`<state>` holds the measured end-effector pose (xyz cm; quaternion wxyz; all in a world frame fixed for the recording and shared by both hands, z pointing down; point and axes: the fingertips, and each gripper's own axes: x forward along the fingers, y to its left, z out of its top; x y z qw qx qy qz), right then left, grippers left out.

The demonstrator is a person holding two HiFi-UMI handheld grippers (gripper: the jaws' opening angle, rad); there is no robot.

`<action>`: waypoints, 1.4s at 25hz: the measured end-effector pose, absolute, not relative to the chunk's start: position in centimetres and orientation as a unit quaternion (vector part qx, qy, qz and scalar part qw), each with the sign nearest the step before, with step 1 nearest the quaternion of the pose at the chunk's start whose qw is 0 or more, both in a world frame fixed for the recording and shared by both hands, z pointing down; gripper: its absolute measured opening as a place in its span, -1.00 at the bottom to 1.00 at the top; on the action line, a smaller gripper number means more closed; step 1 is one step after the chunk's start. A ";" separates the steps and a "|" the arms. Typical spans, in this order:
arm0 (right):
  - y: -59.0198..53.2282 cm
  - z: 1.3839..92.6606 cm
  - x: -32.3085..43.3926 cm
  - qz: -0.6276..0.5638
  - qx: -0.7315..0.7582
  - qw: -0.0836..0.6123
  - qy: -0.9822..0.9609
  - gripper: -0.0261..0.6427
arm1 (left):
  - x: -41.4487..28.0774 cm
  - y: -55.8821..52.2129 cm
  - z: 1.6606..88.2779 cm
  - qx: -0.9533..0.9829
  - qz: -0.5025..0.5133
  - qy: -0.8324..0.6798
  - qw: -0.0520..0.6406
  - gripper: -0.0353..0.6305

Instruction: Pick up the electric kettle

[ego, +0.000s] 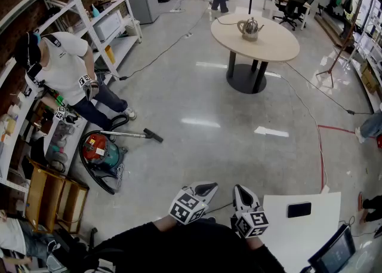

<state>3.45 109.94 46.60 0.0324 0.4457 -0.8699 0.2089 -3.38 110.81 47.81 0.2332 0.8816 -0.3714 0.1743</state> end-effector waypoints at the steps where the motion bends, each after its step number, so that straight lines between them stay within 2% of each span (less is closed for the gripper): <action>1: 109.3 46.5 3.5 0.210 0.447 0.028 -0.869 -0.88 | -3.2 110.3 47.9 0.883 0.176 -0.369 0.233 -0.83; 9: 104.0 47.1 3.9 0.206 0.473 0.042 -0.856 -0.88 | -2.7 104.5 48.7 0.893 0.180 -0.341 0.234 -0.83; 12: 100.9 47.1 3.2 0.216 0.489 0.025 -0.845 -0.88 | -3.4 101.7 48.9 0.899 0.183 -0.323 0.232 -0.83; 19: 92.5 45.3 -1.3 0.222 0.518 0.018 -0.826 -0.88 | -8.6 93.5 48.0 0.903 0.170 -0.315 0.239 -0.83; 27: 85.1 45.9 -9.3 0.209 0.502 0.050 -0.838 -0.88 | -15.8 85.2 47.9 0.900 0.156 -0.318 0.254 -0.83; 35: 79.9 46.9 -11.2 0.221 0.513 0.060 -0.827 -0.88 | -18.5 80.3 49.2 0.899 0.153 -0.310 0.268 -0.83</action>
